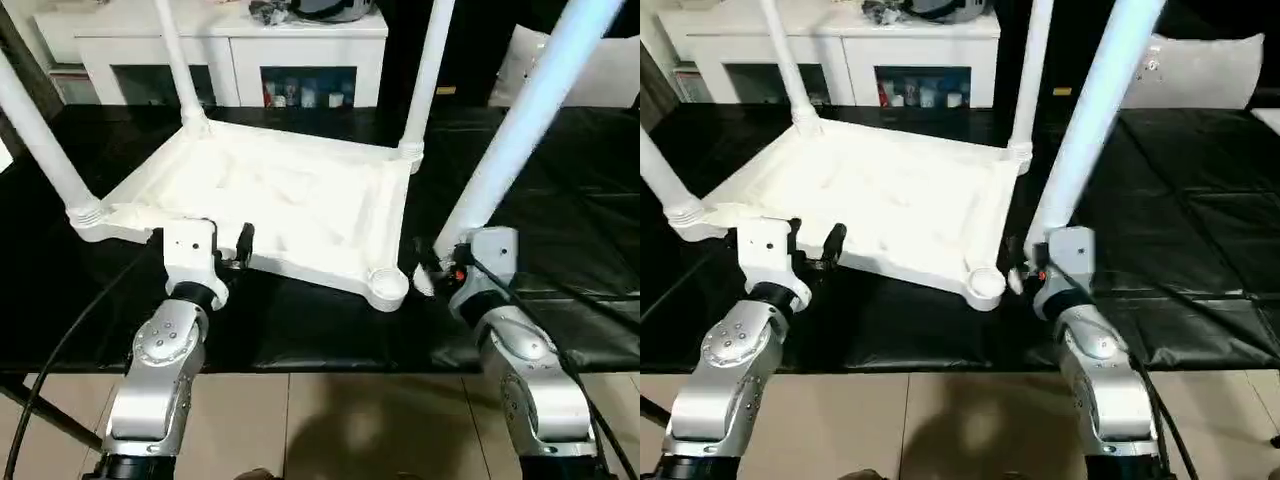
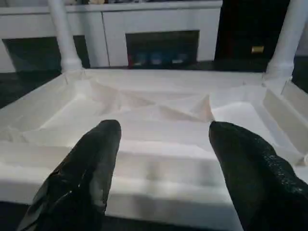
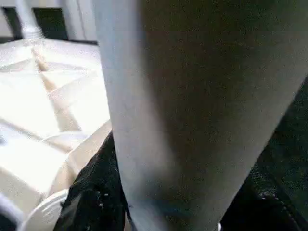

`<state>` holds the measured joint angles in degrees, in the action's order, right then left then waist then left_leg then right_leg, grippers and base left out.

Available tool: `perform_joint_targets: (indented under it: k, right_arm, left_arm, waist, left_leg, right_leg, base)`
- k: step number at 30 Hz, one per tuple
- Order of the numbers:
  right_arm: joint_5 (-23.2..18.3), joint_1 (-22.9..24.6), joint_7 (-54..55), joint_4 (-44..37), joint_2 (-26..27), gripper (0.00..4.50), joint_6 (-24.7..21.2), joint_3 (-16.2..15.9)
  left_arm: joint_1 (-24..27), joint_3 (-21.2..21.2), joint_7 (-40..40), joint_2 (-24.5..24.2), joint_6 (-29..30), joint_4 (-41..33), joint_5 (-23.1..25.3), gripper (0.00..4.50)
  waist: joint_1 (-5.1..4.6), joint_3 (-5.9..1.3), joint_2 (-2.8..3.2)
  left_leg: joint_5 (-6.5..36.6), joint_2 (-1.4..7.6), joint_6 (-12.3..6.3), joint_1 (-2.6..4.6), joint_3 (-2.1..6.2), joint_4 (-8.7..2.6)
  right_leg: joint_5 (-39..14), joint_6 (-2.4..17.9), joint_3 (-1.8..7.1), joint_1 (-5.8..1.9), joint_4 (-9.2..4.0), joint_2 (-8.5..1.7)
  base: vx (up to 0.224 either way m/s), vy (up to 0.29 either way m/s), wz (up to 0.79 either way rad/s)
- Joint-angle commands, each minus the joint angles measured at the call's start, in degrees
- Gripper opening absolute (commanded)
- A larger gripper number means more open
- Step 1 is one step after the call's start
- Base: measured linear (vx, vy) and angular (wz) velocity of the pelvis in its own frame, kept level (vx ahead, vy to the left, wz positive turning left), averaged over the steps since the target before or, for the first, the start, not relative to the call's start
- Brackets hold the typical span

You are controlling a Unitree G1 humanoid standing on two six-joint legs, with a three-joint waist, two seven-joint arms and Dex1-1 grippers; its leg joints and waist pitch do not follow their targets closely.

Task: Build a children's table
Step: Move to table

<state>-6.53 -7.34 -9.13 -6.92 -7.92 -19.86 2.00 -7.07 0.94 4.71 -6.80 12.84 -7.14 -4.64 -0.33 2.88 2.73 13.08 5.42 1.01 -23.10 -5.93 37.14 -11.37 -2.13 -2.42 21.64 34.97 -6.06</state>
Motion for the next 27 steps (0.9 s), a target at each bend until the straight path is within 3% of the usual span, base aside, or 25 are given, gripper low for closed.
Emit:
perform_joint_targets:
  k: [1,3,4,5,8,9,14,15,17,18,19,21,22,23,25,26,27]
  right_arm:
    - [-0.5,-0.7,-0.3,-2.6,-0.3,1.92,0.5,0.6]
    - [-0.5,-0.5,-0.6,-3.0,-0.6,1.92,0.3,0.4]
    - [-0.5,-0.3,-0.8,-3.4,-0.8,1.92,0.1,0.2]
    - [-0.6,-0.2,-0.8,-3.5,-0.7,1.92,0.0,0.2]
    - [-1.5,0.2,-1.3,-4.1,-0.4,1.92,-0.7,0.4]
    - [-1.6,0.2,-1.5,-4.1,-0.4,1.92,-0.6,0.3]
    - [-1.6,-0.5,-1.8,-3.9,-0.4,1.92,-0.3,-0.1]
    - [-1.5,-0.6,-1.9,-3.9,-0.5,1.92,-0.2,-0.3]
    - [-1.4,-0.7,-2.1,-4.0,-0.6,1.92,-0.1,-0.5]
    - [-1.4,-0.7,-2.2,-3.9,-0.7,1.92,0.0,-0.4]
    - [-1.4,-0.8,-2.3,-3.7,-0.7,1.92,0.1,-0.3]
    - [-1.4,-0.9,-2.3,-3.5,-0.7,1.92,0.2,-0.2]
    - [-1.3,-0.9,-2.2,-3.4,-0.6,1.92,0.3,-0.3]
    - [-1.3,-0.9,-2.2,-3.4,-0.5,1.92,0.3,-0.3]
    - [-1.2,-0.8,-2.1,-3.4,-0.4,1.92,0.3,-0.6]
    - [-1.2,-0.8,-2.2,-3.4,-0.4,1.92,0.3,-0.6]
    - [-1.1,-0.8,-2.3,-3.4,-0.4,1.92,0.3,-0.8]
  left_arm:
    - [0.0,0.3,-0.2,-0.3,0.0,-0.6,0.5,3.34]
    - [0.1,0.2,-0.1,-0.4,0.1,-0.6,0.7,3.34]
    - [0.2,0.1,-0.1,-0.6,0.1,-0.7,0.8,3.34]
    - [0.3,0.1,-0.1,-0.6,0.0,-0.7,0.8,3.34]
    - [0.6,-0.4,0.4,-1.2,-1.8,-1.6,1.4,3.34]
    - [0.6,-0.5,0.7,-1.2,-2.3,-1.8,1.4,3.34]
    - [0.5,-1.2,1.9,-1.3,-2.3,-2.3,1.2,3.34]
    - [0.5,-1.7,2.5,-1.5,-2.1,-2.3,1.3,3.34]
    - [0.5,-2.7,3.1,-1.8,-2.4,-2.1,1.9,3.34]
    - [0.4,-3.0,3.0,-1.7,-2.7,-2.0,2.2,3.34]
    - [0.3,-3.1,2.9,-1.5,-2.7,-1.9,2.3,3.34]
    - [0.2,-3.2,2.8,-1.1,-2.8,-1.8,2.2,3.34]
    - [0.3,-3.3,2.8,-0.8,-2.8,-1.9,2.1,3.34]
    - [0.5,-3.4,2.9,-0.7,-2.7,-2.0,2.1,3.34]
    - [0.8,-3.5,2.9,-0.7,-2.7,-2.0,2.1,3.34]
    - [0.8,-3.5,2.9,-0.7,-2.7,-2.0,2.1,3.34]
    - [0.7,-3.6,2.9,-0.6,-2.7,-1.9,2.1,3.34]
  waist:
    - [0.41,-3.42,-0.28]
    - [0.79,-3.62,-0.26]
    - [0.89,-3.66,-0.55]
    - [1.06,-3.60,-0.29]
    - [1.15,-3.38,-1.03]
    - [1.27,-3.30,-0.69]
    - [1.26,-2.97,-0.70]
    - [1.30,-2.96,-0.73]
    - [1.20,-2.47,-0.66]
    - [1.08,-2.37,-0.57]
    - [0.85,-2.09,-0.62]
    - [0.36,-1.82,-0.75]
    - [0.17,-1.90,-0.81]
    - [-0.17,-1.80,-1.00]
    - [-0.11,-2.27,-0.92]
    - [-0.29,-2.86,-1.18]
    - [-0.32,-3.06,-1.19]
  left_leg:
    - [10.7,5.50,-2.55,0.18,1.76,-6.30]
    - [5.1,5.59,-4.61,0.07,1.31,-5.94]
    - [3.9,5.66,-5.21,0.11,1.18,-5.89]
    - [3.1,5.80,-5.88,0.32,0.96,-5.79]
    - [5.2,6.11,-6.56,0.60,0.40,-5.96]
    - [6.4,6.34,-6.20,0.86,0.25,-6.13]
    - [10.9,6.58,-3.42,1.13,-0.11,-6.69]
    - [12.0,6.58,-2.69,1.24,-0.21,-6.79]
    - [23.4,6.62,0.42,2.26,-0.33,-7.41]
    - [25.9,6.62,1.16,2.59,-0.29,-7.51]
    - [30.8,6.47,1.97,3.37,-0.26,-7.74]
    - [35.0,6.11,1.70,4.61,-0.45,-7.88]
    - [33.6,5.88,0.95,4.47,-0.58,-8.09]
    - [33.0,5.85,0.44,4.55,-0.69,-8.29]
    - [29.8,5.74,-0.51,4.40,-0.95,-8.46]
    - [23.9,5.63,-2.82,3.89,-1.40,-8.56]
    - [21.4,5.54,-3.71,3.45,-1.53,-8.48]
  right_leg:
    - [-1.9,12.2,2.14,-2.36,-3.54,-3.29]
    - [3.9,13.3,2.03,-2.63,-3.00,-3.04]
    - [5.2,13.7,2.02,-2.67,-2.92,-3.00]
    - [6.1,14.5,1.98,-2.51,-2.79,-2.85]
    - [2.7,15.5,2.05,-2.52,-3.07,-2.77]
    - [0.4,15.6,2.03,-2.29,-3.17,-2.71]
    - [-5.8,14.3,2.12,-1.83,-3.57,-2.36]
    - [-7.0,13.8,2.14,-1.82,-3.64,-2.34]
    - [-20.2,10.9,2.11,-1.68,-4.62,-2.44]
    - [-23.0,10.1,2.06,-1.57,-4.87,-2.29]
    - [-28.1,8.7,1.73,-1.40,-5.51,-1.88]
    - [-33.6,7.8,1.11,-1.66,-6.56,-1.36]
    - [-33.6,7.6,1.08,-2.50,-7.04,-1.45]
    - [-34.0,7.4,0.98,-2.92,-7.48,-1.48]
    - [-31.6,8.1,1.16,-3.82,-7.48,-1.61]
    - [-24.4,10.8,1.37,-4.89,-6.98,-1.38]
    - [-22.0,11.5,1.38,-5.45,-6.79,-1.35]
  base:
    - [0.000,0.000,0.00]
    - [0.000,0.000,0.00]
    - [0.000,0.000,0.00]
    - [0.000,0.000,0.00]
    - [0.000,0.000,0.00]
    - [0.000,0.000,0.00]
    - [0.000,0.000,0.00]
    - [0.000,0.000,0.00]
    - [0.000,0.000,0.00]
    - [0.000,0.000,0.00]
    - [0.000,0.000,0.00]
    - [0.000,0.000,0.00]
    - [0.000,0.000,0.00]
    - [0.000,0.000,0.00]
    - [0.058,-0.002,-0.01]
    - [0.073,-0.003,0.01]
    - [0.087,-0.001,0.00]
